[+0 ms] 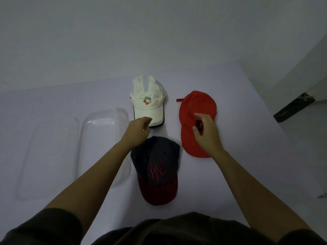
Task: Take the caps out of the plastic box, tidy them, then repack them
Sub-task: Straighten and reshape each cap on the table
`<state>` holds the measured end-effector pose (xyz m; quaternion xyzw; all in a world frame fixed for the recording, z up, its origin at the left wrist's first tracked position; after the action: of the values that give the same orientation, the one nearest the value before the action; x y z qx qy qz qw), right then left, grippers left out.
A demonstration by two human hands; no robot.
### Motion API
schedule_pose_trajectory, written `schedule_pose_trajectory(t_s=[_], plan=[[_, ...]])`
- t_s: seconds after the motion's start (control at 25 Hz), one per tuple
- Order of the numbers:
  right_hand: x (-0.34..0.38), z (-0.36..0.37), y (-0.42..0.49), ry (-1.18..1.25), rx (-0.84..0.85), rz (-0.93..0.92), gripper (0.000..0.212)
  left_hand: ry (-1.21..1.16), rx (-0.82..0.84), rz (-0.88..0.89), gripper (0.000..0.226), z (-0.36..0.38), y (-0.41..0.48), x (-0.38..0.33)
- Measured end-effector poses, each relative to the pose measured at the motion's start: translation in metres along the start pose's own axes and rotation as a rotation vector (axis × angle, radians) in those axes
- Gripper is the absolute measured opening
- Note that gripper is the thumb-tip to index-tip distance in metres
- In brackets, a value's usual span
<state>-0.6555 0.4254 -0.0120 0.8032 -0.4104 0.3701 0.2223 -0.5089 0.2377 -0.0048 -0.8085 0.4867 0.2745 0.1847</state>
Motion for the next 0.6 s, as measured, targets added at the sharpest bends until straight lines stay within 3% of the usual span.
schedule_pose_trajectory(t_s=[0.16,0.32,0.6], plan=[[-0.068,-0.021,0.014,-0.003,-0.049,0.272,0.077,-0.076,0.111,0.066,0.042,0.038,0.05,-0.046],[-0.11,0.002,0.001,-0.039,0.166,0.491,0.127,-0.085,0.249,0.165,0.063,0.073,0.103,-0.085],[-0.135,0.021,-0.012,-0.017,0.169,0.484,0.14,0.05,0.559,0.202,0.106,0.13,0.155,-0.114]])
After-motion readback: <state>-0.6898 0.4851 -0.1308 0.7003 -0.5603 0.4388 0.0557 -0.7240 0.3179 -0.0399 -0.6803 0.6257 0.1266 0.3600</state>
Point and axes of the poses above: each hand's wrist, its own y-axis towards the middle knuckle, its own z-axis out of the palm, x = y × z, the point moved 10 cm from there along y, towards the middle knuckle, and after that the axes turned 8 degrees about z, right-handed, at the moved point
